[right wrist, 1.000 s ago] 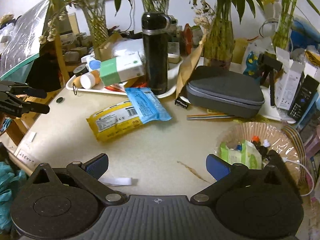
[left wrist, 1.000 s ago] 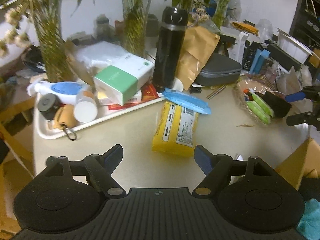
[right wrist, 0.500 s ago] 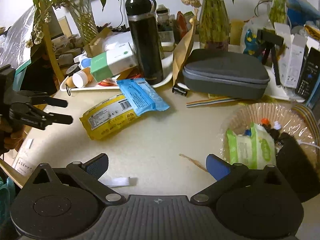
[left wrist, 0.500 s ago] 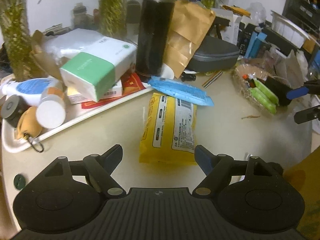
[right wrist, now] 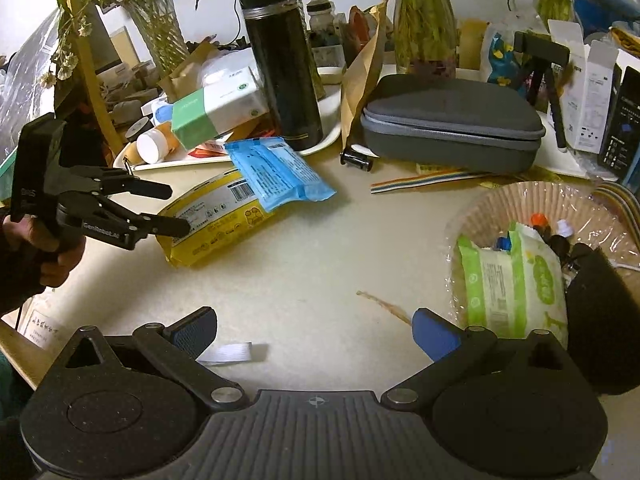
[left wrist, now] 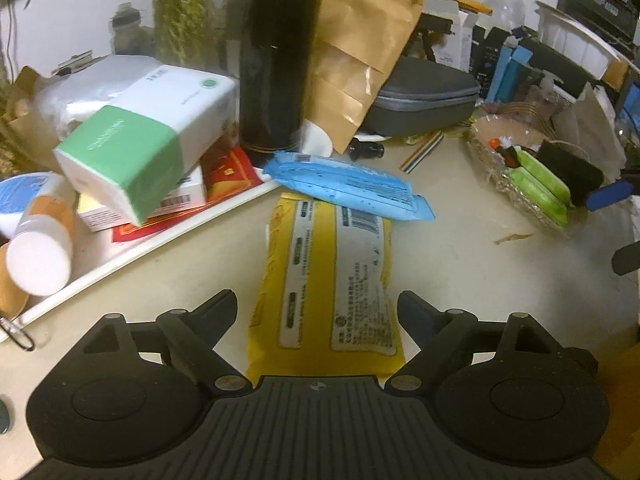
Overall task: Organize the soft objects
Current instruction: 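Close the left tool on the yellow wipes pack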
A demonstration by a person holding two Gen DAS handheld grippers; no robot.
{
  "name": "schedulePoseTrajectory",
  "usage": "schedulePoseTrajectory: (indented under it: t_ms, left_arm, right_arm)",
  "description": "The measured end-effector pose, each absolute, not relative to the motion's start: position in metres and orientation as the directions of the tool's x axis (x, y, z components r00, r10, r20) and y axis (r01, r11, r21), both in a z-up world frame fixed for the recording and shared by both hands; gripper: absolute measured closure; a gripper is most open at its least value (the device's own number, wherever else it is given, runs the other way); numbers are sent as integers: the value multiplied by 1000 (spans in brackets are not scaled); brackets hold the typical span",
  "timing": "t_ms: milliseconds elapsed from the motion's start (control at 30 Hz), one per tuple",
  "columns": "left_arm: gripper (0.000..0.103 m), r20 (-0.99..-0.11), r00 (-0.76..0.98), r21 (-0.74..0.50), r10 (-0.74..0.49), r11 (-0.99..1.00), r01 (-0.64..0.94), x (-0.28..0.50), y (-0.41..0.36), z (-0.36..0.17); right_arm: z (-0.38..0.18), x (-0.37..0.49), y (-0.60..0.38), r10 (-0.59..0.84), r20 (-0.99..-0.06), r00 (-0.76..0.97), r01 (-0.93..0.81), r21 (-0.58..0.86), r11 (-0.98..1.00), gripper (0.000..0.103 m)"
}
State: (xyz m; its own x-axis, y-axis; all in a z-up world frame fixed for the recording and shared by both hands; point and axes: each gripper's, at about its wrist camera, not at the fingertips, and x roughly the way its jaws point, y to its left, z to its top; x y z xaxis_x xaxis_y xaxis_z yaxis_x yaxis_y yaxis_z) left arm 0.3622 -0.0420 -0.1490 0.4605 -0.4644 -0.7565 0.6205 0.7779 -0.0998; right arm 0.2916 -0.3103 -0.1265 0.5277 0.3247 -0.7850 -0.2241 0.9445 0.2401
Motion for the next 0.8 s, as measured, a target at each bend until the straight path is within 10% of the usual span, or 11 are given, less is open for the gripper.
schedulePoseTrajectory:
  t_ms: [433,800]
  left_arm:
    - [16,-798,488,41,-354,775,630,365,-76,-177]
    - [39,-817,449,21,-361,760,649,353,-56,-168]
  right_arm:
    - [-135,294,-315,314,-793,521,-202,243,949,0]
    - [-130,300,-312,327,-791,517,-219,247,944,0]
